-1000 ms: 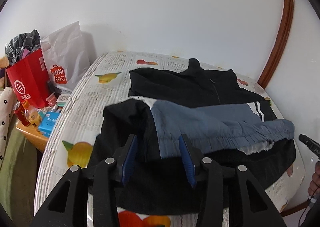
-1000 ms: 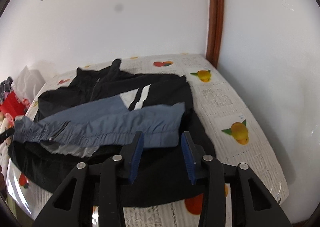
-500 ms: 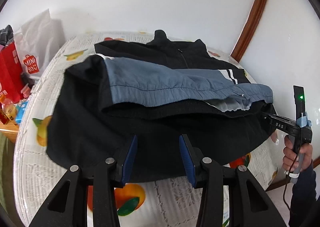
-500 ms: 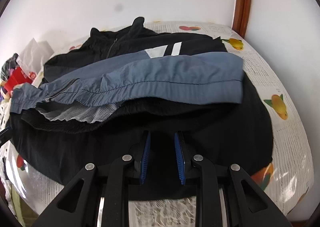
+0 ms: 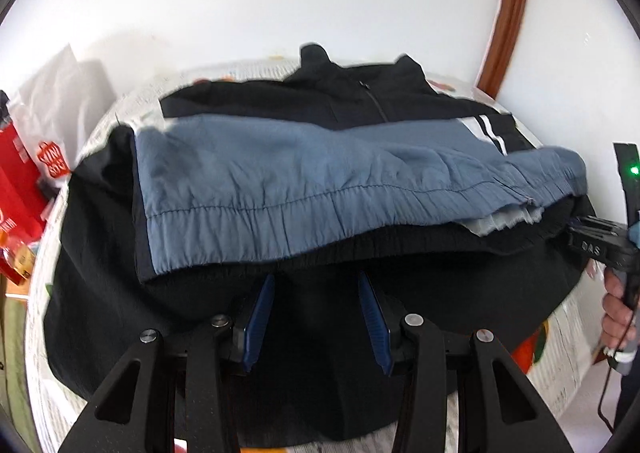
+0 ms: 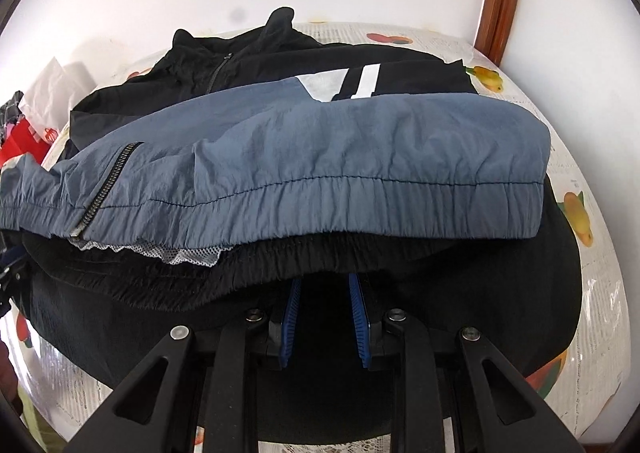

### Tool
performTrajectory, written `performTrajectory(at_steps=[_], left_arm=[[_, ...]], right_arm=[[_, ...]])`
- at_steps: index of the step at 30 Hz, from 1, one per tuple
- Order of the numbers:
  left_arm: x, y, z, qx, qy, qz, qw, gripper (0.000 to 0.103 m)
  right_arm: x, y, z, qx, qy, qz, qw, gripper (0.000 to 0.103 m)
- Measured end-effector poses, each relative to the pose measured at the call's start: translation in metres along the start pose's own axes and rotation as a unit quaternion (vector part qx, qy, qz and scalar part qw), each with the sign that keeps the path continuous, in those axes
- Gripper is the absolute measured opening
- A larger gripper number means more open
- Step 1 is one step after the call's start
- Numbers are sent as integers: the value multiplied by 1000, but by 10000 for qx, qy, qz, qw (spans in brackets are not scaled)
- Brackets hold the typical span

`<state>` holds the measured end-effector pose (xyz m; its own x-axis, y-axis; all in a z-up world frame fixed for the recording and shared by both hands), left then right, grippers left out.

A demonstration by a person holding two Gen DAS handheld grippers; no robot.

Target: Fold large clothes

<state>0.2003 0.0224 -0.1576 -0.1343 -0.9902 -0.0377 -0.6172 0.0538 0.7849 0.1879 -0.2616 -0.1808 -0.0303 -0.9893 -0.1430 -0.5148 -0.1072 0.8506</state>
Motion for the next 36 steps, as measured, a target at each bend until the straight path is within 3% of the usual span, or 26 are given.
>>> performTrajectory(at_steps=[14,19,23,25,29,36], left_arm=[[-29,-13,-72,478,337,-430,9974,41],[-38,-32,-97,505,418,-537,9964,41],[-51,-29,-113,781,480,-593,9940,41],[-60,-28,-117,808,536,-697,9928,42],[-74,-37,-118,611,627,-675,9939,47],[-94,-64,-112,248,553,-1019,9929,47]], right_arm=[[14,13,-78,824,-405,-436,9948,24],[33,1,-108,950,-477,-171,9942,24],[50,-15,-124,847,-468,292,9949,24],[56,-18,-130,872,-465,325,9946,26],[68,-21,-138,957,-382,492,9935,47],[76,-45,-147,692,-51,777,9946,49]])
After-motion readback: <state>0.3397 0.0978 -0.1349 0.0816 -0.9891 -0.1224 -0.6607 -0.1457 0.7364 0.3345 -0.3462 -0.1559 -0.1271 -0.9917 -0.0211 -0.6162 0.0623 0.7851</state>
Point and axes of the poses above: each gripper's, at about its wrist camera, not at the fingertips, and y roughly against the way its jaws point, x to its right, z to its underside, the point moved 4 cm from there along -y, roughly the way its jaws point, and after that the axes turned 7 degrees about -z, right-handed, at the moved point
